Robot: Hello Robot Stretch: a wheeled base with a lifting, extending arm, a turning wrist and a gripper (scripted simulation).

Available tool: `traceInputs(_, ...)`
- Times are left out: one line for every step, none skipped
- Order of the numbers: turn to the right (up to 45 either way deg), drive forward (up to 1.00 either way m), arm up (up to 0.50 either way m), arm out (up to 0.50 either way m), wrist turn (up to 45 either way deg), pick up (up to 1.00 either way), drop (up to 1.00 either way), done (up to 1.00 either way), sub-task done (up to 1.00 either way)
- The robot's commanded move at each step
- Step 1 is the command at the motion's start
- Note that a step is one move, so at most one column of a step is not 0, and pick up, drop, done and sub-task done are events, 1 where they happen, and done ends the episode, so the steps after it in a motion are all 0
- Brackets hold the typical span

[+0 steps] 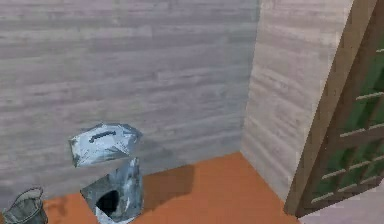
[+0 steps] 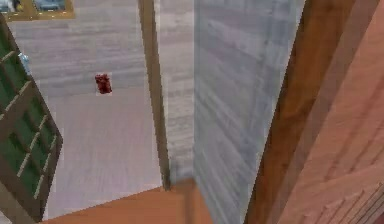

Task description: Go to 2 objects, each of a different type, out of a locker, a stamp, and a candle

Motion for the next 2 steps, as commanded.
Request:
traceInputs(45.0,0.0,0.0,0.0,0.0,0.0,0.0,0.0,0.0)
traceInputs(9.0,0.0,0.0,0.0,0.0,0.0,0.0,0.0,0.0)
